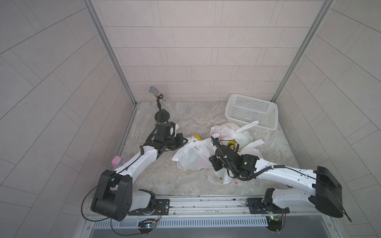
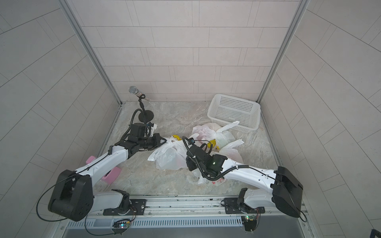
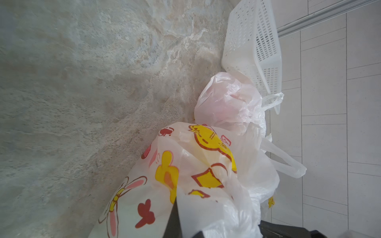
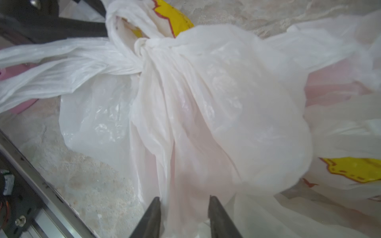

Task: Untie the knot of a plastic bag & take out the apple
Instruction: Untie the plastic bag at the center of the board.

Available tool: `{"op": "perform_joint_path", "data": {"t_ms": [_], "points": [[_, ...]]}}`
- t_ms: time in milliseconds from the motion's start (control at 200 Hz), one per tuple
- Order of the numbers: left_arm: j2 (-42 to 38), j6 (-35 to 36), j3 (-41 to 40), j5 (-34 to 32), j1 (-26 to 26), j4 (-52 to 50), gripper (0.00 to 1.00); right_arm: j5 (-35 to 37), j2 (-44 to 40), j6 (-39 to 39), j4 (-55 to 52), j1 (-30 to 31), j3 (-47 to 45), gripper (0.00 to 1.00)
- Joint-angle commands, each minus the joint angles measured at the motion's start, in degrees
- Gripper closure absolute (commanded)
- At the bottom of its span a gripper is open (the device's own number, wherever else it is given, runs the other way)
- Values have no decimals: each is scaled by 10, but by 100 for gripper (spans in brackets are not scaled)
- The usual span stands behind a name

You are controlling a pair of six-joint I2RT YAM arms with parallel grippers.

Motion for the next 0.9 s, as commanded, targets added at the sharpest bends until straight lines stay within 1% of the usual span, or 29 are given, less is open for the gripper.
{"op": "perform_joint_path", "data": {"t_ms": [0,110,150,270,400,460,490,535,565,595,680,751,776,811,866,896], "points": [[-38,26,1,-15,-4,5,100,39,-36,-54,-56,2,56,45],[-40,26,4,-17,-10,5,100,28,-1,-117,-54,1,98,32],[-39,24,6,-13,-12,5,100,13,20,-136,-56,-5,116,30],[-46,24,12,-10,-12,-4,100,-40,91,-163,-69,-34,173,29],[-55,26,23,-17,-12,-18,100,-66,154,-178,-95,-52,217,33],[-54,25,30,-21,-12,-25,100,-72,174,-183,-103,-58,228,39],[-52,25,33,-21,-11,-27,100,-69,182,-182,-108,-60,232,45],[-49,26,38,-19,-11,-30,100,-62,190,-182,-117,-64,237,57],[-47,26,42,-21,-11,-33,100,-51,192,-179,-125,-68,241,70],[-46,26,46,-23,-10,-37,100,-44,190,-176,-131,-74,243,80],[-46,4,45,-33,-2,-38,100,-39,170,-161,-128,-99,232,100],[-45,-25,29,-10,14,9,100,-39,150,-153,-106,-121,209,100],[-44,-47,24,-5,17,29,99,-39,143,-154,-98,-127,202,100],[-43,-61,21,-5,20,44,89,-38,135,-154,-90,-132,195,100],[-41,-59,31,-1,21,38,81,-46,123,-157,-76,-136,189,100],[-41,-49,43,-3,21,19,73,-64,117,-163,-62,-136,185,100]]}}
